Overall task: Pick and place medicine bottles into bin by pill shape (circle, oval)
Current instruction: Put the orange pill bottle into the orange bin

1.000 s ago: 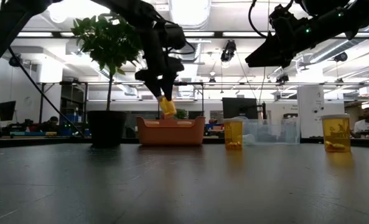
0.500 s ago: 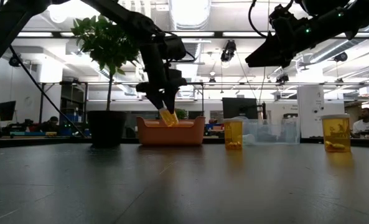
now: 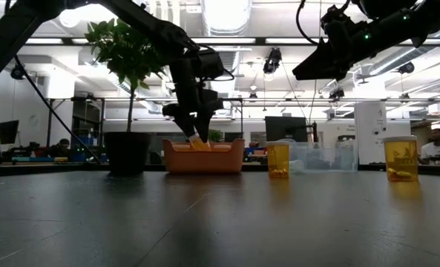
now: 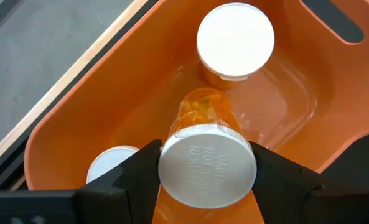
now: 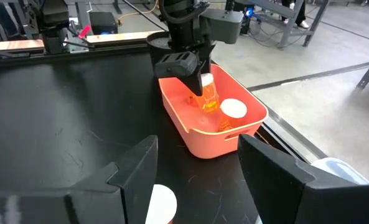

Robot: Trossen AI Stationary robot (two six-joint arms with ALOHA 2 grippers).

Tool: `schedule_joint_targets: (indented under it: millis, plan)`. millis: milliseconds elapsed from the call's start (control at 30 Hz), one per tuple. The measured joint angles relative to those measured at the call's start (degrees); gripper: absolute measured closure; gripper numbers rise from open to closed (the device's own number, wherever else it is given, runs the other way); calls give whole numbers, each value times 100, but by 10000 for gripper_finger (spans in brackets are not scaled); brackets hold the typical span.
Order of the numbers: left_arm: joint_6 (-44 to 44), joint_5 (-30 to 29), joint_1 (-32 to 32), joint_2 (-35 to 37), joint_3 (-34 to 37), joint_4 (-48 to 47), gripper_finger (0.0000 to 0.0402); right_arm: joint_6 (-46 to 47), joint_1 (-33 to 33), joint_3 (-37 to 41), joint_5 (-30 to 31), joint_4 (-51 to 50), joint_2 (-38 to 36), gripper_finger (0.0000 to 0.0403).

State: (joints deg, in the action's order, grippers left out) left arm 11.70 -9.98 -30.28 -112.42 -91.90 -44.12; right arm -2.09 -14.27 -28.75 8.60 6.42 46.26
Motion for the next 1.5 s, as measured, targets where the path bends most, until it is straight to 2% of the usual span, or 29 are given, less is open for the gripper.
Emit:
schedule_joint_targets:
  millis: [300,700,1167,1500]
  plan:
    - [227,0,-9,0,0,-2,198,-50,-1,2,2,-4,0,188]
    - [271,-109,-28,0,-2,13,134,-9,0,2,2,-3,0,188]
    - [262,-127,-15,54,-4,20,131,-37,-1,2,2,-3,2,188]
    - [-6,-131,551,591,-187,29,131,-48,0,4,46,134,2,188]
